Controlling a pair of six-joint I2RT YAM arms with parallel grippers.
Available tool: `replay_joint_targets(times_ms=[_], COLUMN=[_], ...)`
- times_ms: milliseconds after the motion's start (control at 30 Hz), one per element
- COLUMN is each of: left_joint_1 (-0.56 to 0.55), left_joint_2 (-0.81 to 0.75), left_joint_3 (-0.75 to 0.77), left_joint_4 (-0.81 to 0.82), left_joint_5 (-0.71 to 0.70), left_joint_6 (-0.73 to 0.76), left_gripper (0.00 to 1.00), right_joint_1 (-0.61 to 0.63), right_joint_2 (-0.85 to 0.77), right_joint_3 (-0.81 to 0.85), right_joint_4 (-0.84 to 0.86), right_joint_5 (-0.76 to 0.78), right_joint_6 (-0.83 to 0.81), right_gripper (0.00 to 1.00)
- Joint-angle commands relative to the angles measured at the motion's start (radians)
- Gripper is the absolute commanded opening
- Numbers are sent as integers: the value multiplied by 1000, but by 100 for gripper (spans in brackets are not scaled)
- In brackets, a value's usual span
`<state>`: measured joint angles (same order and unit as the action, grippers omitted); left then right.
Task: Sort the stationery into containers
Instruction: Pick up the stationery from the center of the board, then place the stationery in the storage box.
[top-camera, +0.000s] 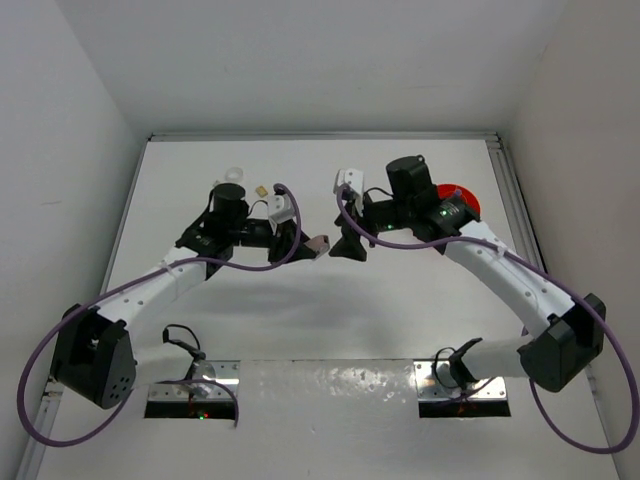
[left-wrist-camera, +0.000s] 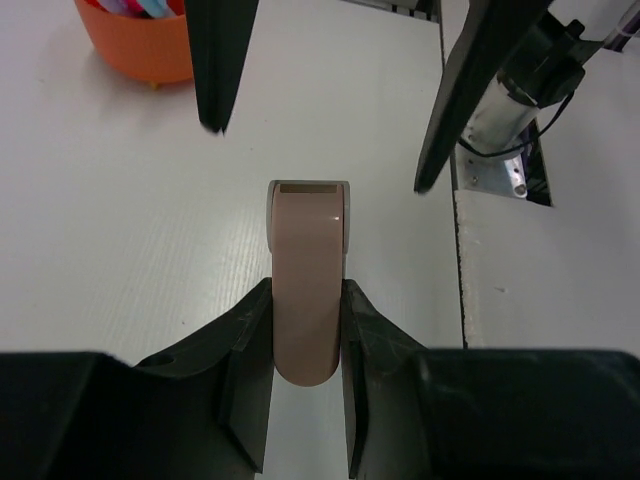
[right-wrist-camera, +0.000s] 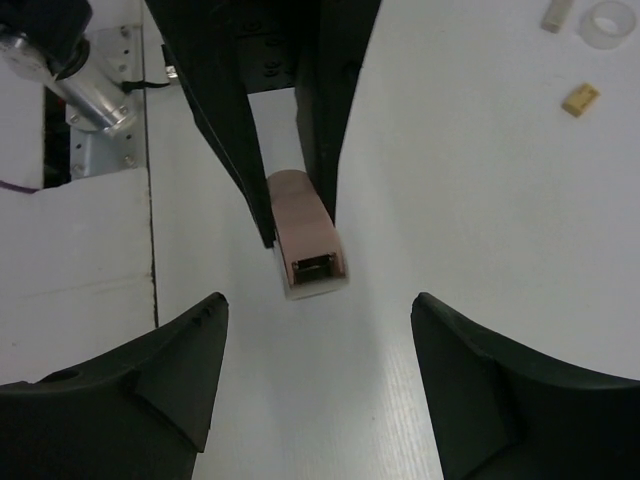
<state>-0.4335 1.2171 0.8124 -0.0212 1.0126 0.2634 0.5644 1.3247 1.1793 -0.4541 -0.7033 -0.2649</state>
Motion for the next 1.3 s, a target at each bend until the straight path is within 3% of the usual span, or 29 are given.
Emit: replay_joint_targets(times_ms=[0,133,200,233,267,367,433,500,533,567,700,733,800,833,867,1000,1033,1133,1233,1267], left_joint_1=[-25,-44,-47,-47,-45,-44,-44,-45,-40,-40,-47,-50,-57,-66,-70,-74,-74,-68,-62,-63], left_joint_2=[-36,-47,-51,-56,-59,-65,-71,-76,-77,-77,-77,-80,-88,-94,-105,-129,-133,-163,-186,-200], left_joint_3=[36,36,31,28,25,21,19,18,14,13,5,7,8,8,5,-25,-24,-35,-68,-81], left_joint_4=[89,76,78,82,86,99,113,115,118,119,151,155,155,150,145,97,84,61,61,61], left_joint_5=[63,54,46,43,38,29,26,18,17,15,0,-43,-90,-138,-167,-369,-493,-699,-805,-821], left_joint_6=[-1,23,19,14,11,-1,-18,-20,-21,-23,-52,-65,-93,-93,-95,-141,-165,-226,-231,-233], left_gripper=[0,0,0,0,0,0,0,0,0,0,0,7,41,84,99,100,100,100,100,100], right_joint_1=[37,43,49,52,57,57,57,55,54,54,54,54,45,39,29,-55,-67,-147,-237,-254], right_joint_2=[24,82,97,103,105,111,111,111,110,113,123,120,85,70,50,-68,-85,-148,-245,-258], right_joint_3=[52,86,106,114,114,118,129,134,137,144,160,154,105,83,38,-72,-82,-154,-220,-239], right_joint_4=[8,6,-20,-21,-21,-37,-72,-93,-112,-123,-144,-130,-45,-8,27,225,230,229,276,261], right_joint_5=[-36,-45,-53,-55,-56,-55,-50,-44,-41,-38,-21,-9,58,79,106,264,483,796,890,997], right_joint_6=[-34,-33,-34,-34,-36,-40,-54,-66,-77,-82,-54,-42,27,53,84,342,392,583,697,775], right_gripper=[72,70,63,58,44,30,31,40,38,26,0,0,0,0,0,0,0,0,0,0])
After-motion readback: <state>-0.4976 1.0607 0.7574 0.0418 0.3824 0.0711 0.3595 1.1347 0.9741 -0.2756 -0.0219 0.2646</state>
